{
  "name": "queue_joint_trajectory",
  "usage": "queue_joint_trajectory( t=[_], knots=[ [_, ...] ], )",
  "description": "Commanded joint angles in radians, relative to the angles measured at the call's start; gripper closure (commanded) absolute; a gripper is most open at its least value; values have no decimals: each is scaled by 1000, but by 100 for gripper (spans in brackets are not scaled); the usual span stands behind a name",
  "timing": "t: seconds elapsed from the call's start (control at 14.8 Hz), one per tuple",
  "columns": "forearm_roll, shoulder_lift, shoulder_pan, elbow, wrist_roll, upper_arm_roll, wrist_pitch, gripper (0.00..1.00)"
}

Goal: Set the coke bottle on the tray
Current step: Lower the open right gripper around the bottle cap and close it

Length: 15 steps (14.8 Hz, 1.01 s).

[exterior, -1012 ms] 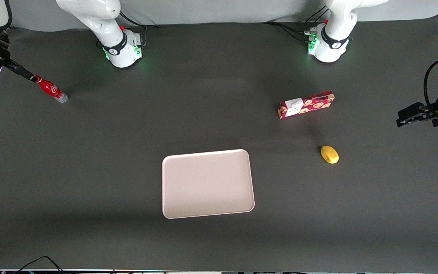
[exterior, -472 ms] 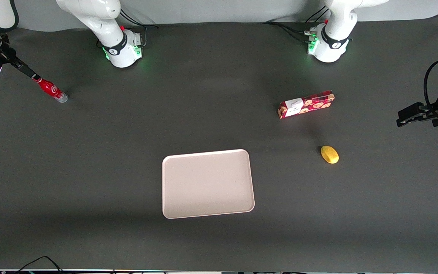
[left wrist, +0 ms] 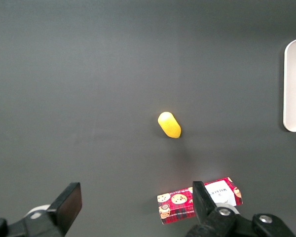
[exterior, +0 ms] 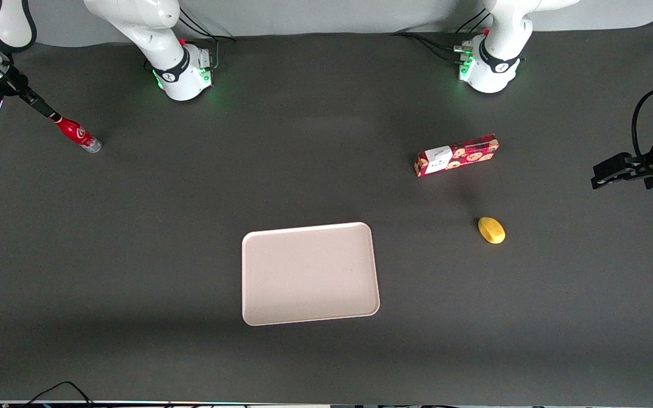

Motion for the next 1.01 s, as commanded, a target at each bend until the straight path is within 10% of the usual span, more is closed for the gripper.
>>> queue_joint_trajectory(
  t=[0.0, 0.74, 0.94],
  knots=[
    [-27, 17, 10, -22, 24, -17, 33, 0],
    [-29, 60, 11, -41, 23, -51, 104, 5],
    [-29, 64, 11, -41, 23, -53, 109, 25]
  ],
)
